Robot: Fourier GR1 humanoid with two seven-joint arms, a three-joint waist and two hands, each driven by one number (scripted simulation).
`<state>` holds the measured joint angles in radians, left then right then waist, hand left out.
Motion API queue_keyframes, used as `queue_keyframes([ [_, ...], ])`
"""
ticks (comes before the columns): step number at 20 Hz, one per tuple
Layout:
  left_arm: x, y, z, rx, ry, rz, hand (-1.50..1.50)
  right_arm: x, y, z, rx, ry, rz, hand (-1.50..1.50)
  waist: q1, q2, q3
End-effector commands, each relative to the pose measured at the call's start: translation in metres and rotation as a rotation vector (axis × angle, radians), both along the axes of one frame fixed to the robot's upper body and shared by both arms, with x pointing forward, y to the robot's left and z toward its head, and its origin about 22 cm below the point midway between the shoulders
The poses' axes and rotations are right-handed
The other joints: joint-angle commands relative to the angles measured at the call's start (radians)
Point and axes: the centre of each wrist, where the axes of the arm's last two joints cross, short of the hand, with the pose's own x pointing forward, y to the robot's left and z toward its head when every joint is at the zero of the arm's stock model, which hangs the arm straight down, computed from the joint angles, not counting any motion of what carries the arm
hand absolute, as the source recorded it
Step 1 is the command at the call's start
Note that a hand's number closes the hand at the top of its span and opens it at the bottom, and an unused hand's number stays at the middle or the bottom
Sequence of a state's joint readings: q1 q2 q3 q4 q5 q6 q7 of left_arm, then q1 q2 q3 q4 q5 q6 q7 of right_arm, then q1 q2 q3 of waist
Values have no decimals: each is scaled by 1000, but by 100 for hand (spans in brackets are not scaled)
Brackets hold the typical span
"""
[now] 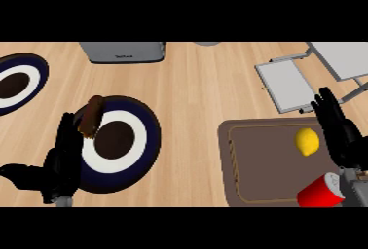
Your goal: Pick the lemon from the tray and place it in the tiered shelf
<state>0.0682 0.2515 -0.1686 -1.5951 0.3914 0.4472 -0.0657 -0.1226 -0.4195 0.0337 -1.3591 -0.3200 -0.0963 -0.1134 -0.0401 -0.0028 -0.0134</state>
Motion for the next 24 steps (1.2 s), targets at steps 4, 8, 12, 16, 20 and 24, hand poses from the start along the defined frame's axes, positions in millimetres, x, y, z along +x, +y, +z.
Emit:
queue_keyframes([
  [4,12,52,9,217,101,-83,0,32,-5,32,-185,-118,-385,150,47,9,11],
  [8,-7,60,-5,264,162,-101,0,-16,-95,-1,-478,55,-884,150,-11,34,-3],
  [12,-1,70,3,300,185,-181,0,5,-27,-38,-522,-17,-1049,-150,72,17,7],
  [16,4,78,5,297,195,-229,0,28,54,-64,-493,29,-1030,-150,75,9,7],
  [20,11,79,10,296,188,-205,0,25,29,-86,-635,193,-1069,-150,65,8,0],
  [24,18,79,14,290,197,-200,0,24,-5,-88,-740,393,-1056,-150,52,7,-6],
])
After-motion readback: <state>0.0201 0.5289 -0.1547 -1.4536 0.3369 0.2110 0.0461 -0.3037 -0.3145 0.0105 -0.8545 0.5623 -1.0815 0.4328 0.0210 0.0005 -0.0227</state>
